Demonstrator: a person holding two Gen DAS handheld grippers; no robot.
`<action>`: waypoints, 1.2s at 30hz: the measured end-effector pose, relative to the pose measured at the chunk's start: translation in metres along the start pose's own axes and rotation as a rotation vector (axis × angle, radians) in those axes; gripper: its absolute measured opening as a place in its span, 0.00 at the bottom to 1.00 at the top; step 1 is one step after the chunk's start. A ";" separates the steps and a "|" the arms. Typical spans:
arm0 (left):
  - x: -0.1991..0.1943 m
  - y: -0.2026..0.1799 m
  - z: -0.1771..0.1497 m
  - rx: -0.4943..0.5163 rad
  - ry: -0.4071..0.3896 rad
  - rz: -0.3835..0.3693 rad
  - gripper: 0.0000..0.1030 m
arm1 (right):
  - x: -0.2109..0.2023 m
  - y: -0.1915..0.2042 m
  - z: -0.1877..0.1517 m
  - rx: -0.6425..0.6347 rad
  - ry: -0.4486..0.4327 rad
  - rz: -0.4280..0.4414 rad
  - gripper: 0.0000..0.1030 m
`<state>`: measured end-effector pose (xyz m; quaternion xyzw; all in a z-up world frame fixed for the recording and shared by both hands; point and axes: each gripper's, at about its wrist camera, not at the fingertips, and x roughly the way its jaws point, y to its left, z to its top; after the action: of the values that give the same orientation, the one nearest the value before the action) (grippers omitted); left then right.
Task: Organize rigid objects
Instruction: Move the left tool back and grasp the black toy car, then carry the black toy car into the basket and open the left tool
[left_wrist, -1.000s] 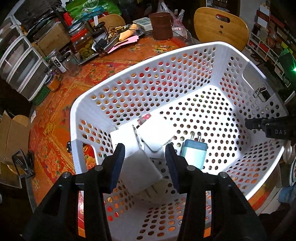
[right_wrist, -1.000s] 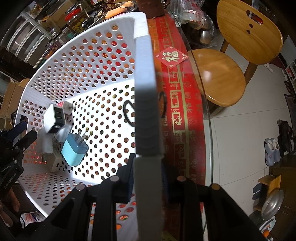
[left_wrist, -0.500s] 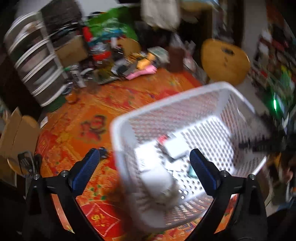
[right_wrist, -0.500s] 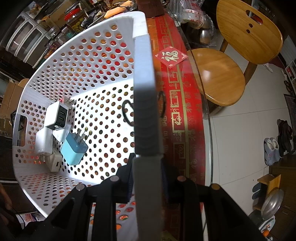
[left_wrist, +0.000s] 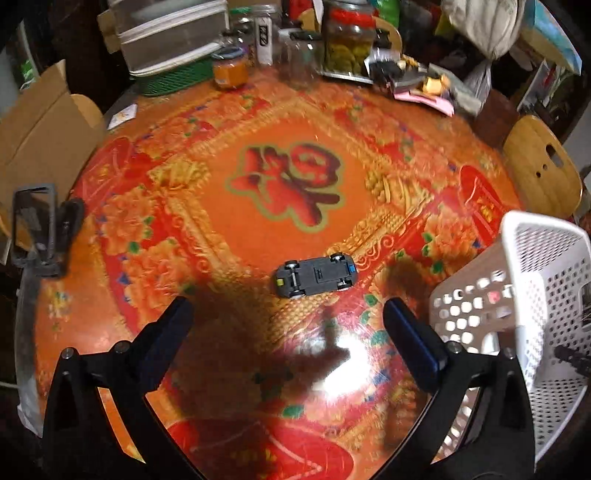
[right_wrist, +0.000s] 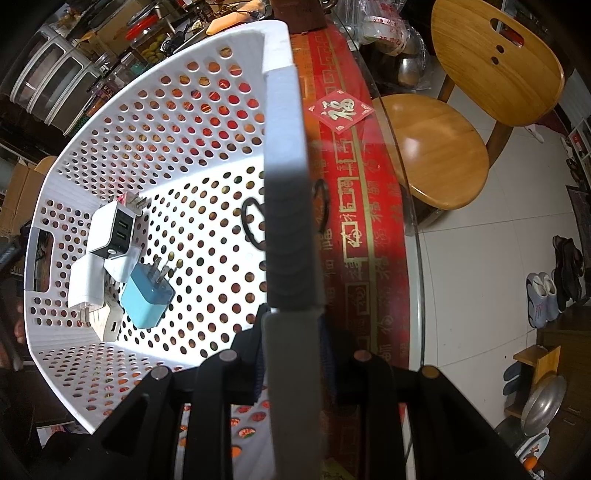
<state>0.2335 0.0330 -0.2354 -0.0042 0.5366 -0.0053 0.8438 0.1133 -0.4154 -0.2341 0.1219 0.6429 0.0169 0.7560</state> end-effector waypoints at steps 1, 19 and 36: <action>0.007 -0.001 0.001 0.000 0.008 -0.002 0.98 | 0.000 0.000 0.000 0.000 0.002 -0.002 0.24; 0.077 -0.023 0.014 -0.011 0.099 -0.026 0.78 | 0.001 0.001 0.001 0.002 0.015 -0.014 0.24; 0.012 -0.013 0.000 0.032 -0.013 0.049 0.62 | 0.001 0.003 0.003 -0.012 0.010 -0.017 0.24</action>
<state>0.2384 0.0194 -0.2463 0.0223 0.5310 0.0069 0.8470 0.1173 -0.4126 -0.2340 0.1119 0.6477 0.0147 0.7535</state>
